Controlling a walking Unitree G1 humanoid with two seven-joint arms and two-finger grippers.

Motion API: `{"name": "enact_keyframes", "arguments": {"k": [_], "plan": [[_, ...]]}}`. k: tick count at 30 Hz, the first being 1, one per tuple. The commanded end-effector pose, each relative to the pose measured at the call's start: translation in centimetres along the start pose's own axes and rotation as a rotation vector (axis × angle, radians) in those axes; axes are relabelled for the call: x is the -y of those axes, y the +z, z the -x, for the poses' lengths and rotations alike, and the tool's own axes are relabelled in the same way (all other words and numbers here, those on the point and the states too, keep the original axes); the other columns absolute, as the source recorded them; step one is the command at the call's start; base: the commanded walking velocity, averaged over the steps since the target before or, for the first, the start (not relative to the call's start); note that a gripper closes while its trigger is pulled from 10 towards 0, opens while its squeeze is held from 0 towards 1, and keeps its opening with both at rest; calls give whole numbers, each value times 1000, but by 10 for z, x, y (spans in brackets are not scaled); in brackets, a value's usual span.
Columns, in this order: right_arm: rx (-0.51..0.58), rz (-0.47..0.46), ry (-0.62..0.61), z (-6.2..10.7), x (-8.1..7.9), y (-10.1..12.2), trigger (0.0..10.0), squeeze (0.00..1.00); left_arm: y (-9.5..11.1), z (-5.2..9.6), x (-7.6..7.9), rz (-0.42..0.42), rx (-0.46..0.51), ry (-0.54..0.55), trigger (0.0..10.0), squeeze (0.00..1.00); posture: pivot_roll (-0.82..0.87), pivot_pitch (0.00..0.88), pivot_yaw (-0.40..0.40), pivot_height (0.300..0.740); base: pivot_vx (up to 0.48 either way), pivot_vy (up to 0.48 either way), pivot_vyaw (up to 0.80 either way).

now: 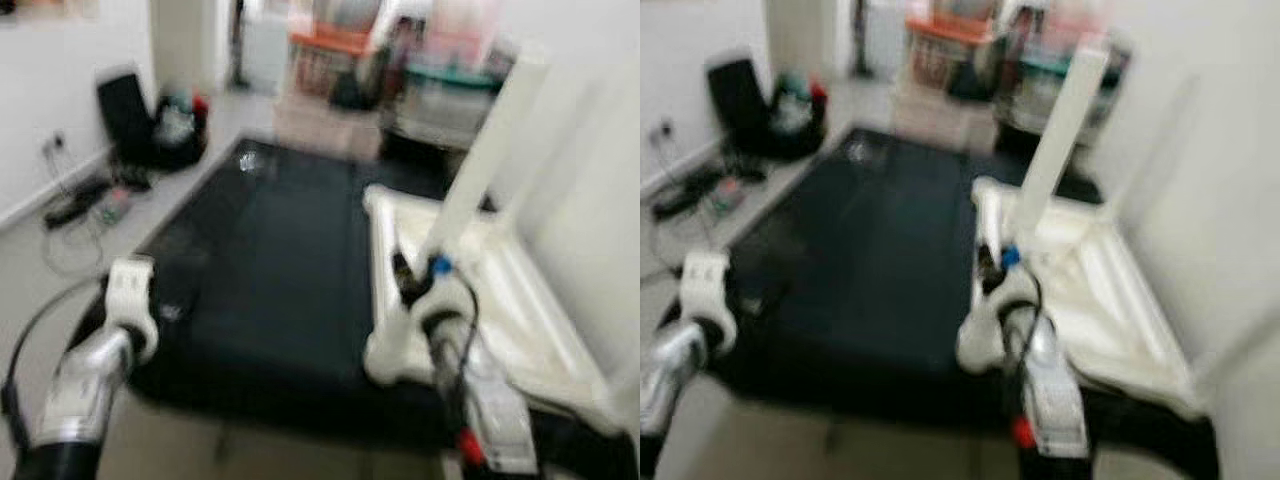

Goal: Building children table

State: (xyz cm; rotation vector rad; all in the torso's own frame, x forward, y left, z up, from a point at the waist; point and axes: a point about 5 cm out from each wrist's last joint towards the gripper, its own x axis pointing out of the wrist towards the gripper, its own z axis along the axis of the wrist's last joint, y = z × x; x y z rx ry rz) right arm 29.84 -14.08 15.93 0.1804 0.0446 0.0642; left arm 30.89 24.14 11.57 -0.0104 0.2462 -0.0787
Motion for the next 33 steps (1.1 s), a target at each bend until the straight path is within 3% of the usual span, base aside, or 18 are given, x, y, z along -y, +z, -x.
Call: {"name": "enact_keyframes", "arguments": {"k": [1, 33], "plan": [[-215, -34, -49, 7, 10, -43, 10000, 0, 0, -3, 8, -2, -2, -30, 10000, 0, 118, 0, -140, 740, 0, 0, 0], [-157, -63, -76, 5, 9, -37, 10000, 0, 7, -4, 14, -31, 40, -76, 10000, 0, 116, 0, -134, 740, 0, 0, 0]]}}
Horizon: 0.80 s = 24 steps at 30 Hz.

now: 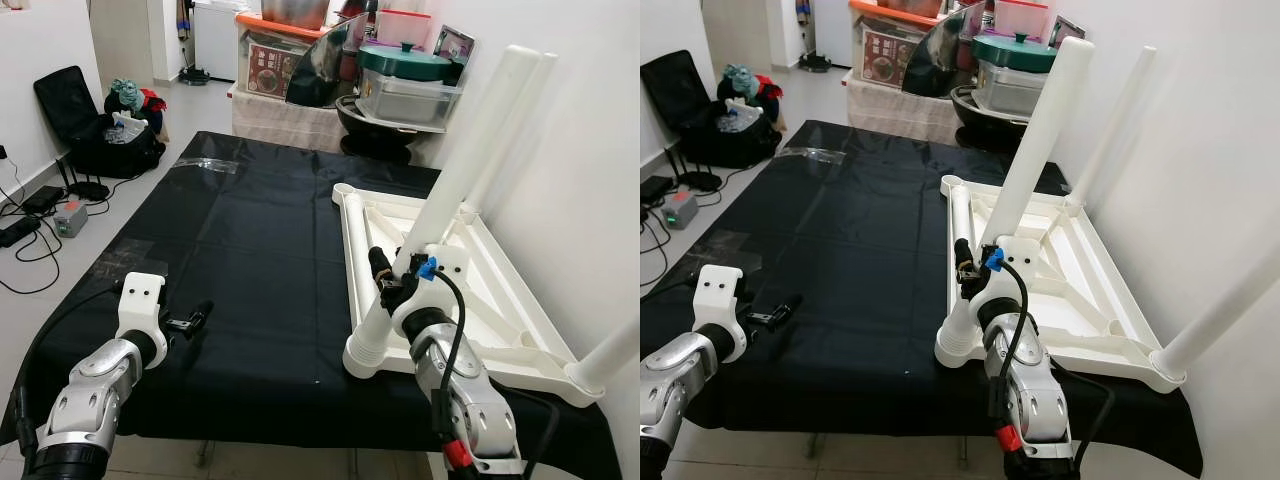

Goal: Building children table

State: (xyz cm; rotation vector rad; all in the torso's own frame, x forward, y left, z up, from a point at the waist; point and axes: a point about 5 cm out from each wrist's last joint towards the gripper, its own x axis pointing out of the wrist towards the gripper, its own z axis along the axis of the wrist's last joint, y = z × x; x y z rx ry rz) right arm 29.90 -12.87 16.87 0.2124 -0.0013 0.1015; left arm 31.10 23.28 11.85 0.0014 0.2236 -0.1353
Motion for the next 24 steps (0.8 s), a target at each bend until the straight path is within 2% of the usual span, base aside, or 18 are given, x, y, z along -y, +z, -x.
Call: {"name": "enact_keyframes", "arguments": {"k": [1, 11, 13, 14, 15, 20, 23, 24], "plan": [[-198, -35, -122, 9, 23, -43, 10000, 0, 4, -2, 5, -12, 18, -21, 10000, 0, 116, 0, -134, 740, 0, 0, 0], [-165, -22, -86, 8, 18, -37, 10000, 0, 5, -3, 5, -12, 20, -25, 10000, 0, 114, 0, -129, 740, 0, 0, 0], [-159, -23, -85, 8, 18, -36, 10000, 39, 5, -3, 5, -13, 20, -25, 10000, 0, 114, 0, -129, 740, 0, 0, 0], [-151, -21, -84, 8, 18, -34, 10000, 271, 5, -3, 5, -13, 20, -26, 10000, 0, 114, 0, -127, 740, 0, 0, 0], [-142, -19, -85, 7, 18, -32, 10000, 427, 5, -3, 5, -14, 19, -26, 10000, 0, 113, 0, -126, 740, 0, 0, 0], [-124, -16, -86, 6, 19, -28, 10000, 408, 6, -4, 5, -15, 19, -27, 10000, 0, 111, 0, -123, 740, 0, 0, 0], [-111, -16, -79, 6, 17, -26, 10000, 431, 6, -4, 5, -16, 20, -29, 10000, 0, 113, 0, -123, 740, 0, 0, 0], [-107, -20, -77, 7, 16, -25, 10000, 702, 6, -5, 5, -16, 21, -29, 10000, 0, 113, 0, -123, 740, 0, 0, 0]]}}
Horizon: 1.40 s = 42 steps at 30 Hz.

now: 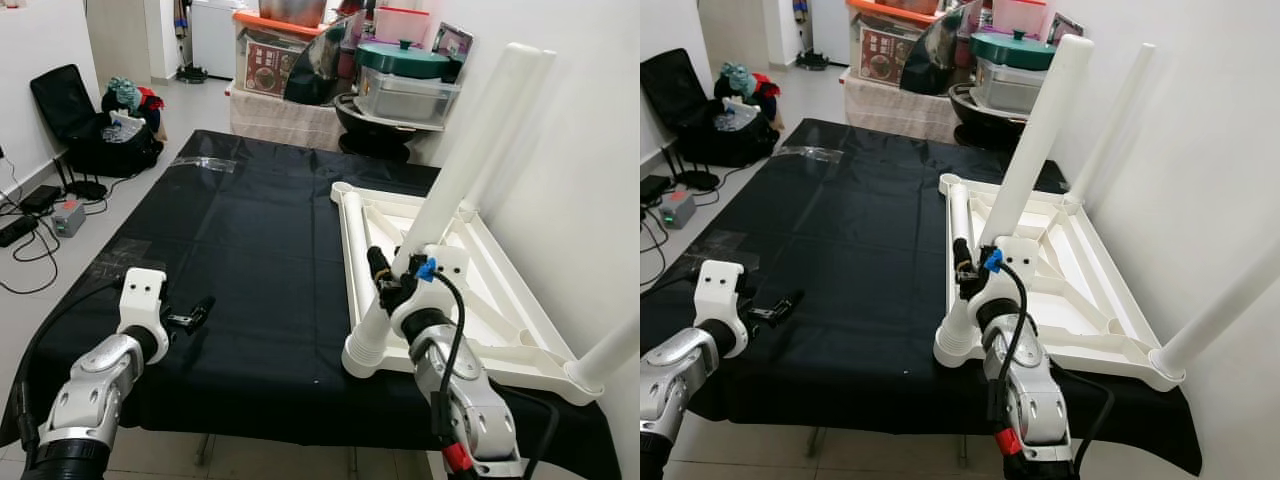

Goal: Building children table

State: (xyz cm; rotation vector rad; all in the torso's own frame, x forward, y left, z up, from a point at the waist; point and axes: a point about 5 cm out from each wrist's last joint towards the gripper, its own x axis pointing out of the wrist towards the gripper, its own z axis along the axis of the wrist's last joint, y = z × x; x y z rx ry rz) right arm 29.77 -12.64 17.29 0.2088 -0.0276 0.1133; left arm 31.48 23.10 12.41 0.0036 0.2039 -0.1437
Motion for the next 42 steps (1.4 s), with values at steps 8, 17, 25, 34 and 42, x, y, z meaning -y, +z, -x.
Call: {"name": "enact_keyframes", "arguments": {"k": [8, 17, 25, 34, 42], "plan": [[-113, -31, -83, 7, 18, -26, 10000, 1000, 0, -2, 3, -12, 0, -21, 10000, 0, 113, 0, -121, 740, 0, 0, 0], [-76, -41, -77, 6, 17, -20, 10000, 1000, 1, -3, 3, -15, 1, -22, 10000, 0, 113, 0, -119, 740, 0, 0, 0], [-3, -70, -8, 3, 15, -8, 10000, 1000, 1, -4, 3, -15, 2, -23, 10000, 0, 115, 0, -116, 740, 0, 0, 0], [66, -2, 139, -9, 24, 16, 10000, 1000, 3, -4, 2, -17, 7, -26, 10000, 0, 127, 0, -125, 740, 0, 0, 0], [87, 123, 221, -26, 49, 34, 10000, 1000, 2, -2, 1, -19, 9, -23, 10000, 0, 139, 0, -137, 740, 0, 0, 0]]}}
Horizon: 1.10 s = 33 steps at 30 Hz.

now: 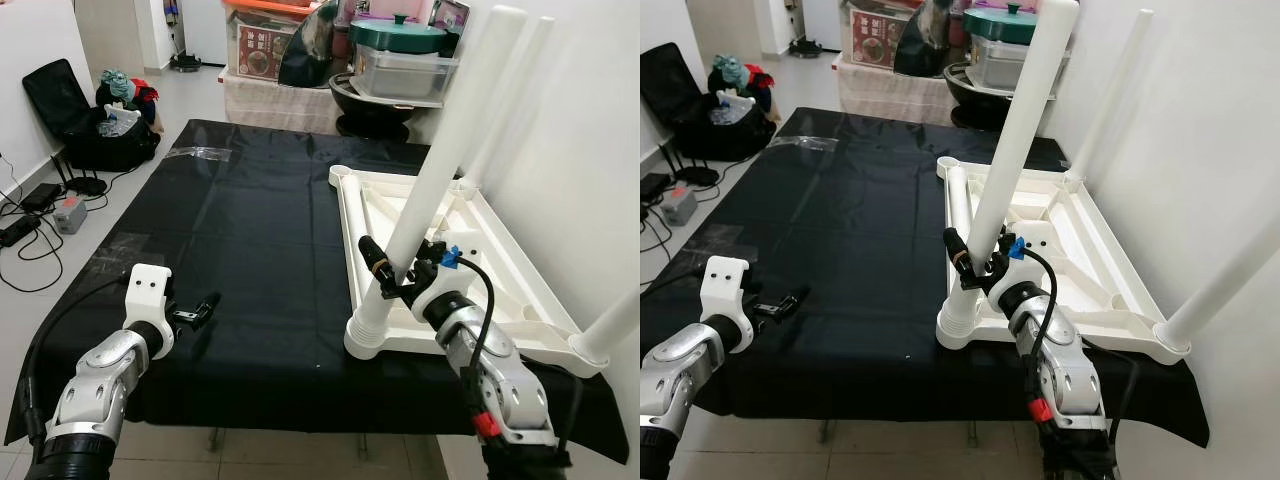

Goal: Building children table

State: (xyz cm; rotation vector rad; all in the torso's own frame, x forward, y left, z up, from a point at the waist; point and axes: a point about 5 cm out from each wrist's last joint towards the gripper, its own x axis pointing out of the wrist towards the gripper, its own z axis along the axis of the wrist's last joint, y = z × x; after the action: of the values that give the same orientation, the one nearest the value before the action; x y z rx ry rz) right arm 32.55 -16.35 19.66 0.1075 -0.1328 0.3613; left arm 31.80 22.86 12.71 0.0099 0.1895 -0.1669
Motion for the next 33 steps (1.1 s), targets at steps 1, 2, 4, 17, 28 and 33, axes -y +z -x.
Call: {"name": "enact_keyframes", "arguments": {"k": [1, 2, 4, 17, 28, 33], "plan": [[10, 38, -36, 0, 20, 5, 10000, 1000, -1, 1, -2, -9, -4, 0, 10000, 0, 142, 0, -139, 740, 0, 0, 0], [10, 38, -36, 0, 20, 5, 10000, 1000, -1, 1, -2, -9, -4, 0, 10000, 0, 142, 0, -139, 740, 0, 0, 0], [17, 47, -22, -1, 21, 7, 10000, 1000, -1, 1, -2, -9, -3, 1, 10000, 0, 142, 0, -139, 740, 0, 0, 0], [30, -4, 280, -1, 3, 13, 10000, 1000, -2, 2, -2, -10, -3, -9, 10000, 0, 151, 0, -141, 740, 0, 0, 0], [-6, 11, 365, -13, 13, 9, 10000, 933, -3, 3, -2, -14, -6, -16, 10000, 0, 156, 0, -145, 740, 0, 0, 0], [-17, 14, 374, -21, 17, 9, 10000, 0, -3, 4, -3, -15, -6, -12, 10000, 0, 166, 0, -153, 740, 0, 0, 0]]}}
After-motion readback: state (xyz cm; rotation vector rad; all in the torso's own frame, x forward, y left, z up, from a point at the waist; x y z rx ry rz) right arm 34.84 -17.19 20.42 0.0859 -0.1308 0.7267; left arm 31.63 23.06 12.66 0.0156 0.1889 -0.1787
